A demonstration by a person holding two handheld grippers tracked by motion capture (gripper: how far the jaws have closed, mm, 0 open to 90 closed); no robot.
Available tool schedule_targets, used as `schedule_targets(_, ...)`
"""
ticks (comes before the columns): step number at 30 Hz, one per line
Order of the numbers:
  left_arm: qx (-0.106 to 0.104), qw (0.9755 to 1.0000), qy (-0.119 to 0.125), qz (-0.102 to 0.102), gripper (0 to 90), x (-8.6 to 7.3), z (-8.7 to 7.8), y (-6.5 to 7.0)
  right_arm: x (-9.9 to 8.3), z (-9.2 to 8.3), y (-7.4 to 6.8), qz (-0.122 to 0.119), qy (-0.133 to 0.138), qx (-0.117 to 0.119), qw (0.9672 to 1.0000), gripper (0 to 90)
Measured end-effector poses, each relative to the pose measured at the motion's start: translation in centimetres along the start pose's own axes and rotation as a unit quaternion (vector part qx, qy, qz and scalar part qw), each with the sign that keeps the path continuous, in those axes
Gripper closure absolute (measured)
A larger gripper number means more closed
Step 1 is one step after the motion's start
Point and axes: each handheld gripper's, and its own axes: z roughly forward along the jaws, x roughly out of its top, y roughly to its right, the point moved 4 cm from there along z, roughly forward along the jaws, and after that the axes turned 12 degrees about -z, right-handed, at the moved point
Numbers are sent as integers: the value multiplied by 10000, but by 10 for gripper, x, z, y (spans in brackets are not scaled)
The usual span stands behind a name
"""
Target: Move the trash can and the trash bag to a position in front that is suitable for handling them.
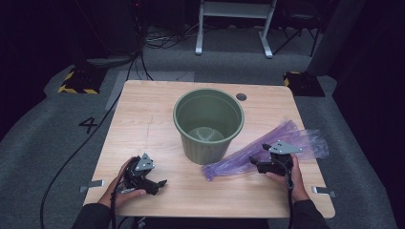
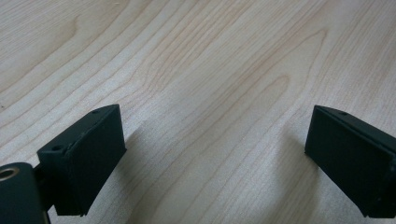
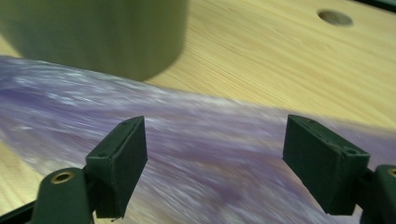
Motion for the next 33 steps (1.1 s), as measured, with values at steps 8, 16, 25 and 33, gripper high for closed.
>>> schedule_targets(8, -2, 10000, 0, 0, 45, 0, 0, 0, 7, 9, -12, -381, 1, 256, 9989, 192)
schedule_targets(16, -1, 10000, -1, 0, 45, 0, 0, 0, -9, 22, -9, -124, -564, 721, 9957, 178)
schedule_targets(25, -1, 10000, 0, -1, 45, 0, 0, 0, -12, 30, -8, -41, -659, 778, 9948, 251)
schedule_targets(33, 0, 10000, -1, 1, 45, 0, 0, 0, -11, 29, -4, 104, -511, 674, 9964, 604)
